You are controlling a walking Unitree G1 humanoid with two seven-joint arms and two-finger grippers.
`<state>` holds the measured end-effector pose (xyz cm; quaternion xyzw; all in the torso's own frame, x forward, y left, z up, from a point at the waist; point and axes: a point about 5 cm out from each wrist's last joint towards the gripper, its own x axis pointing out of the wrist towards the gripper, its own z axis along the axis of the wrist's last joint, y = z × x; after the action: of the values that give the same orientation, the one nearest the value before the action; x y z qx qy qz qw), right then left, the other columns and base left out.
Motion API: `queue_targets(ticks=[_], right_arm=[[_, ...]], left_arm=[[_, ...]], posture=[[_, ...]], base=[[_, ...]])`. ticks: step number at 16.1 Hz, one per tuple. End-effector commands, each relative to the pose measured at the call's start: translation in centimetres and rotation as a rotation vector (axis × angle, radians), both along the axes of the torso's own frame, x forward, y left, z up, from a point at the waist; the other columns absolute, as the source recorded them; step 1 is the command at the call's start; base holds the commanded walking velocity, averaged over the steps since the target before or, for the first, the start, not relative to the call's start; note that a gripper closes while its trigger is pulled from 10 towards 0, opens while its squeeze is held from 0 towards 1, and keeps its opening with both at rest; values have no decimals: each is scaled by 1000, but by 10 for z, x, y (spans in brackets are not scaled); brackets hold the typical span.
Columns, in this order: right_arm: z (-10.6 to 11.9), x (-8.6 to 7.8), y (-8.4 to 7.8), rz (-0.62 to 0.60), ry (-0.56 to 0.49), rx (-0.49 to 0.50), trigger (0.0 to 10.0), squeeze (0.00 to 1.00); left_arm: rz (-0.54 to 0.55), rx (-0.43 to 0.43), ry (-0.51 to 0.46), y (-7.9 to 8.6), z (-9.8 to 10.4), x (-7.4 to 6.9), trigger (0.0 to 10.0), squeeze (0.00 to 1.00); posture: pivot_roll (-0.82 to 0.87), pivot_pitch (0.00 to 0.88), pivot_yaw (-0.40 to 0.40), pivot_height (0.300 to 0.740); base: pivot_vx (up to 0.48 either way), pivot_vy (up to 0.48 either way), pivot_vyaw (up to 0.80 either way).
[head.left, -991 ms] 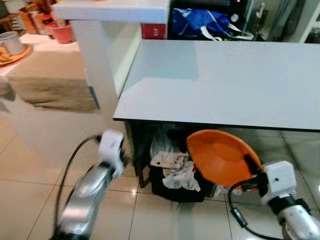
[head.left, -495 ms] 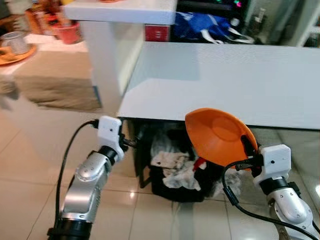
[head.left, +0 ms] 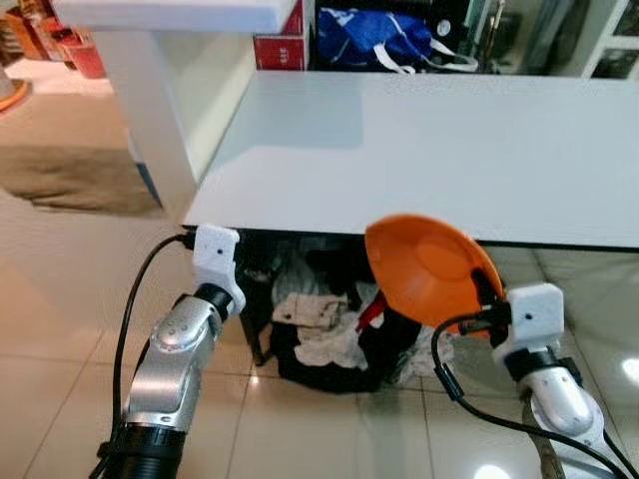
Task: Setting the table
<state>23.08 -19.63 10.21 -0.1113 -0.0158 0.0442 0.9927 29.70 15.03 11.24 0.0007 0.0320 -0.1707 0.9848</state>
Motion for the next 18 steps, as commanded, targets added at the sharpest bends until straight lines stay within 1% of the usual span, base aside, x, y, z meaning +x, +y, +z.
queue_targets(ticks=[1,4,10,14,15,17,18], right_arm=[[7,0,-6,-22,-39,-18,0,0],[6,-1,-6,-25,-39,-20,0,0],[6,0,-4,-20,-41,-17,0,0],[13,2,-2,2,-69,-27,0,0],[16,3,-1,18,-78,-29,0,0],[32,6,6,76,-131,-1,0,0],[50,10,14,130,-189,33,0,0]], left_arm=[[-27,-1,-18,-9,4,3,10000,0],[-34,-1,-18,-12,4,6,10000,0],[-39,4,-22,-12,5,11,10000,0],[-68,11,-31,-16,5,12,10000,0],[-74,11,-38,-18,6,13,10000,0],[-95,27,-61,-22,9,13,10000,0],[-106,26,-66,-24,9,13,10000,0]], posture=[[-45,0,38,740],[-50,0,43,740],[-53,0,47,740],[-57,0,52,740],[-57,0,54,740],[-57,0,57,740],[-61,0,62,740]], base=[[247,-409,0],[259,-400,0],[294,-376,0],[316,-357,0],[0,0,0],[0,0,0],[0,0,0]])
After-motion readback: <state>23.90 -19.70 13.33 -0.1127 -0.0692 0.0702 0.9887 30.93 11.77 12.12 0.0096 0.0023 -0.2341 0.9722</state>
